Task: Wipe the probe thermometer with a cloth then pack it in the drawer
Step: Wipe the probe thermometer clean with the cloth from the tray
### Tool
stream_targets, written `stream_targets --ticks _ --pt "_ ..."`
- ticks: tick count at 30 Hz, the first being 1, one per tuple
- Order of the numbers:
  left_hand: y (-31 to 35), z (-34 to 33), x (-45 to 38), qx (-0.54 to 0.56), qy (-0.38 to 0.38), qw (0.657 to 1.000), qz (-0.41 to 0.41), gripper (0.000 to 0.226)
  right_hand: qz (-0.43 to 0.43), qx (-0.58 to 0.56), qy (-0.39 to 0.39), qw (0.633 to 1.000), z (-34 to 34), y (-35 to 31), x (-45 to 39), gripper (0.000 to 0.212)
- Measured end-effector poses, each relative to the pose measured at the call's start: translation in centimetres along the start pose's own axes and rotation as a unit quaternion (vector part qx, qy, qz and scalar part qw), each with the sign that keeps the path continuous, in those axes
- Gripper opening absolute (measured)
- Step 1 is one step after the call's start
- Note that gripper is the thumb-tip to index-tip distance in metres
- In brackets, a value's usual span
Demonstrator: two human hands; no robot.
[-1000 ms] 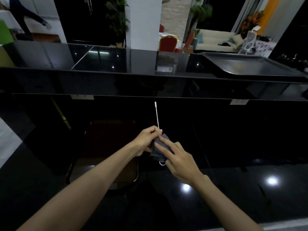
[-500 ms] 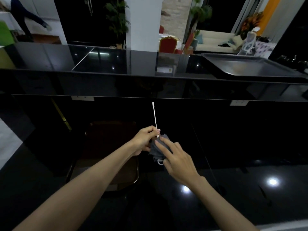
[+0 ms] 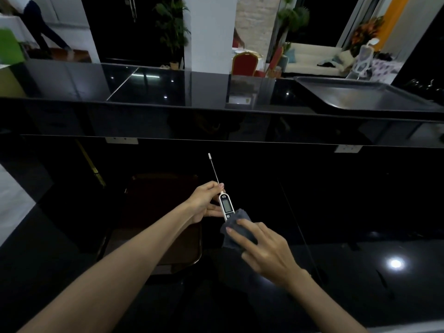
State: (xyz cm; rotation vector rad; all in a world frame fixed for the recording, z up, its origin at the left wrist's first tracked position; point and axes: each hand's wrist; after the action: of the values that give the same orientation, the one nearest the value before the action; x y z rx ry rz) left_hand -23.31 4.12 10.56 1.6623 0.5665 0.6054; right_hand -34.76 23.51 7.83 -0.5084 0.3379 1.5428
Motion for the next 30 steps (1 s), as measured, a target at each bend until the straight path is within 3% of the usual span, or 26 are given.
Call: stream_targets --ticks 18,24,28,30 --pt "-0.2 0.0 0.3 -0.022 -0.007 1.0 0.009 0.024 0.021 0.02 0.007 1.0 0.1 1.0 0.7 0.05" --pt "0.2 -0.9 0.4 -0.028 -0.011 0.999 0.013 0.024 0.025 0.001 0.013 1.0 0.1 0.7 0.4 0.041" --pt "0.5 -0.7 0.5 -0.054 -0.014 0.998 0.01 0.024 -0.074 -0.066 0.089 0.991 1.0 0.5 0.0 0.042" --pt "0.3 -0.9 0.7 -0.067 -0.015 0.998 0.007 0.024 -0.071 -0.079 0.101 0.989 1.1 -0.2 -0.6 0.046"
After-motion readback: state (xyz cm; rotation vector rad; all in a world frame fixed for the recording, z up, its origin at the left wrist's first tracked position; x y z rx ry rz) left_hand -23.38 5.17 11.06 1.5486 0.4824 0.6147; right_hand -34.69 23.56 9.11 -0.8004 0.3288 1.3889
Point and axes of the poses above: each hand's wrist, its own x-axis away from the middle knuckle, its own z-axis out of the back of the hand, y = z × x, and after that the axes turned 13 degrees about -z, right-handed
